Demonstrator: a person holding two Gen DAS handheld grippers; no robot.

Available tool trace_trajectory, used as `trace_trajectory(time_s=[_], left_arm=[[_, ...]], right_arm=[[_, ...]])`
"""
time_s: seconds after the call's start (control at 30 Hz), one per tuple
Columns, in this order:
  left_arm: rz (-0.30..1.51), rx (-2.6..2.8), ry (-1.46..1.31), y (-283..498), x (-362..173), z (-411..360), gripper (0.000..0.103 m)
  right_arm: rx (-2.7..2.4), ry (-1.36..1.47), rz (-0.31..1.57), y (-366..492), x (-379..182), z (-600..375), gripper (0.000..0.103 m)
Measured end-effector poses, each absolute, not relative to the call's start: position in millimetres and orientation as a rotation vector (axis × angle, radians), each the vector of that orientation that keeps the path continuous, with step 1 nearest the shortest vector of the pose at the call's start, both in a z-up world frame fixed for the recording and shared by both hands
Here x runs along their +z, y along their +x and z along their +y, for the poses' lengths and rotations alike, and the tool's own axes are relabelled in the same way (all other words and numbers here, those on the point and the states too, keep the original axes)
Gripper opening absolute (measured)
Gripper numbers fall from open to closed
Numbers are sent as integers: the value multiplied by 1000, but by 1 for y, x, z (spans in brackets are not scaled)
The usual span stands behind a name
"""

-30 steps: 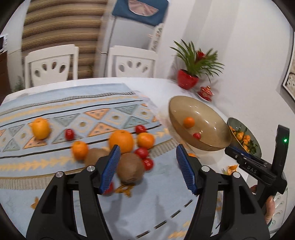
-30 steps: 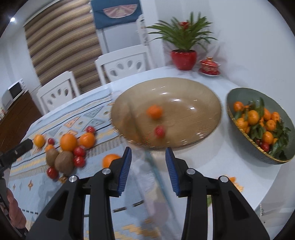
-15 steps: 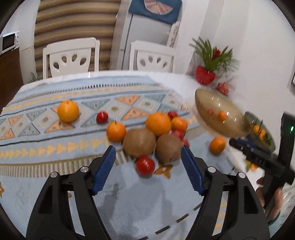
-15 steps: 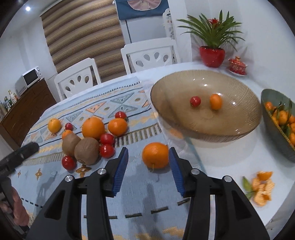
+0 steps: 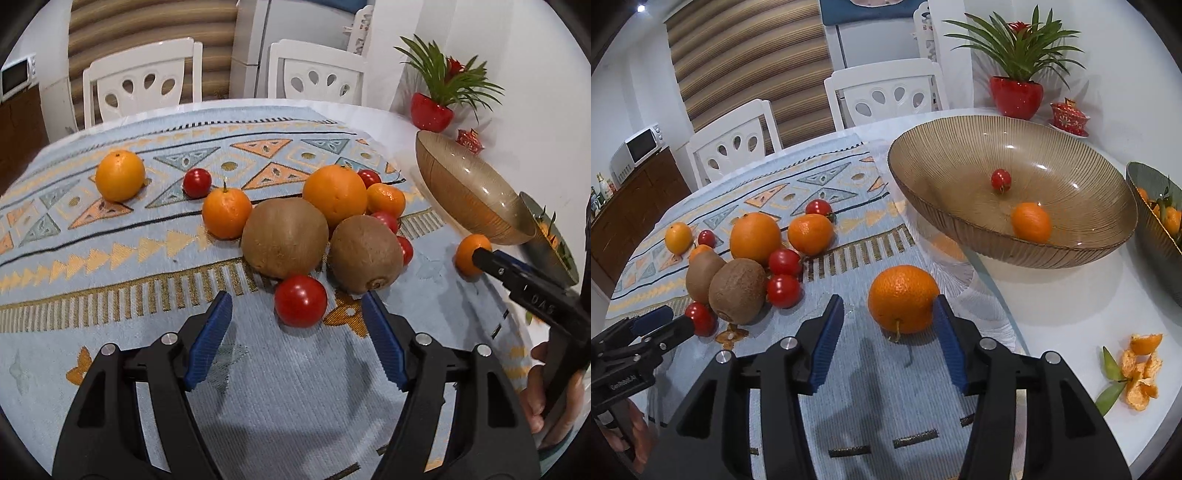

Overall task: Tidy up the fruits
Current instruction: 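Move both open tools back toward the fruit pile, then grasp a mandarin with the right tool while the left tool grasps a red tomato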

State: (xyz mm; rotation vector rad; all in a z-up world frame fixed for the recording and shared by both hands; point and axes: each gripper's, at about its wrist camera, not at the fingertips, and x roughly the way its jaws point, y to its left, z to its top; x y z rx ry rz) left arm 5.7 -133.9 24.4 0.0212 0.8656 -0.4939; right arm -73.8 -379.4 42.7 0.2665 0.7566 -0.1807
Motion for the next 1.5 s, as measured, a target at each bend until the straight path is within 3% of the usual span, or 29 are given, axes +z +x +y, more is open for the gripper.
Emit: trace_trajectory(time_s=[0.53, 0.7, 0.93, 1.2, 1.5], left_arm=[[909, -436, 58, 15, 9, -146, 68], [920, -431, 88, 16, 5, -151, 58], [909, -437, 109, 13, 5, -155, 54], [901, -437, 81, 14, 5, -151, 33], [883, -480, 45, 10, 7, -146, 32]], right_arm=[[-232, 287, 791, -63, 28, -384, 53], [-241, 269, 804, -60, 27, -382, 53], [-243, 281, 810, -59, 26, -385, 53], [-240, 287, 818, -58, 23, -386, 48], [-231, 285, 810, -59, 24, -384, 45]])
